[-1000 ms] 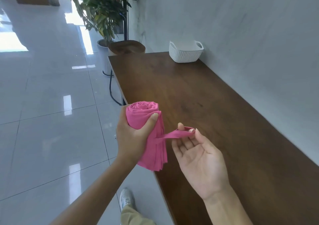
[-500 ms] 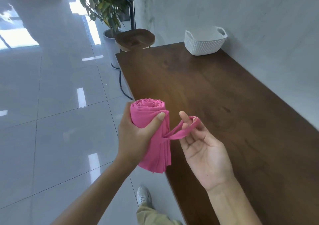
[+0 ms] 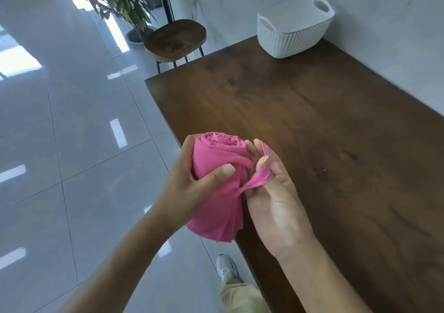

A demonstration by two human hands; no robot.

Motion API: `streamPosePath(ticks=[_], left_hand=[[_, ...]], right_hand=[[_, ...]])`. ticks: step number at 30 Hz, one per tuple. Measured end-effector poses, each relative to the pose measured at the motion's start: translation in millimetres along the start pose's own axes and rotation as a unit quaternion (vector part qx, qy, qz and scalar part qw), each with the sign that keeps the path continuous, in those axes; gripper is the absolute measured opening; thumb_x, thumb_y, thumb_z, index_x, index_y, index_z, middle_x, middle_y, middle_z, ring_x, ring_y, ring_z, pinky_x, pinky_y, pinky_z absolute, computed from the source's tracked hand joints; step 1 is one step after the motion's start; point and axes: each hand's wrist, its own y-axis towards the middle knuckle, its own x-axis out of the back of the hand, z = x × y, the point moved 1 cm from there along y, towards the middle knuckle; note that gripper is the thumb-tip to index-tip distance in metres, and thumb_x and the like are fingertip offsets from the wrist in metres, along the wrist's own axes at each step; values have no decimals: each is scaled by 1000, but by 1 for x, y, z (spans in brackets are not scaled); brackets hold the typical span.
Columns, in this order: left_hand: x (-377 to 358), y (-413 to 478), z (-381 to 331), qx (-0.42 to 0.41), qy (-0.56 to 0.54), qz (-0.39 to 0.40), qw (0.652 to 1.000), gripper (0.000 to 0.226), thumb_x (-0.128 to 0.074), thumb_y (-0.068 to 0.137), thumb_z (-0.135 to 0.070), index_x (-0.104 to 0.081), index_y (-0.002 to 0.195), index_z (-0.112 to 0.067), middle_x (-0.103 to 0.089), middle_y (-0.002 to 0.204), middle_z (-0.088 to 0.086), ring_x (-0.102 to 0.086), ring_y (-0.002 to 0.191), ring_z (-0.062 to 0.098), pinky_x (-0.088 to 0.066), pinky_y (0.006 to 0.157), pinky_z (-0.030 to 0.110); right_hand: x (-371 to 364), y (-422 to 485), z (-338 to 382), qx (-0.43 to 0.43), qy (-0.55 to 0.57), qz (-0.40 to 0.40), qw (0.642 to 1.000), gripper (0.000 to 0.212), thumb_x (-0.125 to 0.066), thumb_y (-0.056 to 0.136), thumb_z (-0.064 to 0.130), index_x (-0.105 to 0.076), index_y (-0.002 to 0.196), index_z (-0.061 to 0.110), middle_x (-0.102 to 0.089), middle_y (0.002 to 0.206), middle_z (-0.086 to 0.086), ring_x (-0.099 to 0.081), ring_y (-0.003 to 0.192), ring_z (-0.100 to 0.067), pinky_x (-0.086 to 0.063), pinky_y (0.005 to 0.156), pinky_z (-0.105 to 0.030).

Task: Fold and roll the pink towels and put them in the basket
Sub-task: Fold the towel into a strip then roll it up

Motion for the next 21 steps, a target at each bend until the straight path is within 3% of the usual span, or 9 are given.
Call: streamPosePath(ticks=[4,8,12,14,17,19,21], left_hand=[[24,10,3,-21,30,20,999,63,-70,81,-61,-55,128,-20,-69,118,-8,-68,109,17,-58,87,32],[44,19,3,-60,81,54,993,71,-42,89,-79,-52,131,-22,-67,117,-11,-68,106,18,-58,86,35],[60,32,1,-85,86,91,989,79,-16,93,-79,-55,129,-21,-68,112,-6,-67,103,22,-55,87,46],[69,37,-1,-92,67,121,986,83,-12,92,-81,-58,128,-22,-70,111,-4,-67,105,23,-54,89,48],[89,41,-6,-72,32,181,980,85,-11,90,-82,-59,132,-26,-70,118,-6,-65,114,19,-51,99,47],[107,44,-5,-61,24,217,974,79,-19,92,-82,-56,138,-30,-67,127,-9,-62,122,16,-48,105,46],[126,47,1,-59,32,243,968,67,-35,92,-76,-51,143,-37,-65,131,-12,-62,121,15,-50,102,43]], right_hand=[[-18,8,-12,51,-252,19,966,75,-82,76,38,-49,143,28,-64,134,2,-59,129,-20,-51,105,-44],[-35,18,-16,34,-324,52,944,100,-83,69,54,-34,154,36,-58,140,15,-53,134,-8,-50,103,-29],[-57,24,-19,49,-397,2,917,99,-86,66,39,-37,151,34,-61,127,24,-59,118,6,-53,84,-14],[-70,24,-24,73,-430,-46,899,98,-91,57,42,-44,143,35,-61,122,22,-63,112,-1,-56,78,-16],[-87,22,-37,98,-416,-86,900,76,-94,61,37,-57,127,31,-70,113,9,-70,105,-14,-61,74,-27],[-101,20,-49,109,-386,-110,910,68,-93,63,41,-60,122,33,-71,111,6,-71,102,-17,-61,76,-33],[-112,22,-59,112,-359,-133,917,66,-93,64,45,-61,121,39,-71,115,6,-71,105,-19,-62,81,-40]])
